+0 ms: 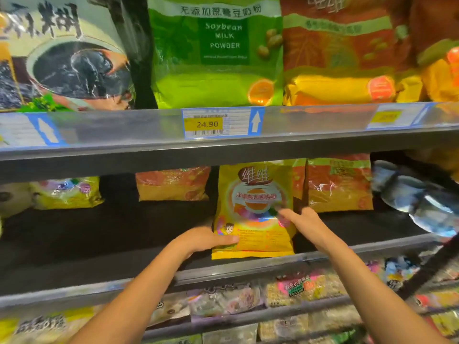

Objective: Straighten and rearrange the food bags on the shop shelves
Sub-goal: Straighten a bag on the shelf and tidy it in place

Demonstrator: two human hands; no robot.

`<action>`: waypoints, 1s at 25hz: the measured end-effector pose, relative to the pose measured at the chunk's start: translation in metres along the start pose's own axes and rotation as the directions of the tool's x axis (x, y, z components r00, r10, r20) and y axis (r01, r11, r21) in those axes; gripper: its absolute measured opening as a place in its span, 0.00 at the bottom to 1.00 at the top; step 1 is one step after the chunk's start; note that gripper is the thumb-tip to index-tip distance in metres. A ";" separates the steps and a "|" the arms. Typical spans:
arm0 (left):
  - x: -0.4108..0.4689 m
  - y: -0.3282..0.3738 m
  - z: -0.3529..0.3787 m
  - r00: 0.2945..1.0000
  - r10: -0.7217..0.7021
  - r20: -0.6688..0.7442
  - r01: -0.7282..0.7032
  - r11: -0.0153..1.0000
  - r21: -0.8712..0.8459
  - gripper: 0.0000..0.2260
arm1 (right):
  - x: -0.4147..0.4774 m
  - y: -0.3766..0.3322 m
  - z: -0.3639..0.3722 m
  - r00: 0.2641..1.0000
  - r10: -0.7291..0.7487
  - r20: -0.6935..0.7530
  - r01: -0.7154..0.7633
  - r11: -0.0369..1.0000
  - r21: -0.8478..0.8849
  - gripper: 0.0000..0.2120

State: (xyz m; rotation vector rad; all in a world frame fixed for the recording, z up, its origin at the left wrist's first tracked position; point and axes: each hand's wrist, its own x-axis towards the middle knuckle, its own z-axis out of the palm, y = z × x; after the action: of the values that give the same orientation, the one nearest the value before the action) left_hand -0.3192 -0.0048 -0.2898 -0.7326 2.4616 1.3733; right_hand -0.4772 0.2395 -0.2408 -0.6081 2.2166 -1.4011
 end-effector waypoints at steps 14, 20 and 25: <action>-0.031 0.013 -0.002 0.985 0.015 -0.171 -0.083 0.914 -0.397 0.41 | 0.020 -0.012 0.022 0.996 -0.074 0.050 0.057 0.957 0.284 0.19; -0.058 -0.003 -0.019 0.959 0.019 -0.281 -0.140 0.898 -0.418 0.43 | 0.008 -0.041 0.045 0.989 -0.142 0.038 0.121 0.933 0.339 0.21; -0.099 -0.028 -0.036 0.935 0.038 -0.352 -0.183 0.904 -0.387 0.44 | -0.019 -0.066 0.075 0.984 -0.171 0.039 0.157 0.958 0.240 0.08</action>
State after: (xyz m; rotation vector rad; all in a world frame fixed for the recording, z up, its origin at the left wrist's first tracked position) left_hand -0.2190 -0.0171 -0.2491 -1.0033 2.5135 2.0059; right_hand -0.4097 0.1708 -0.2067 -0.7516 1.9512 -1.6778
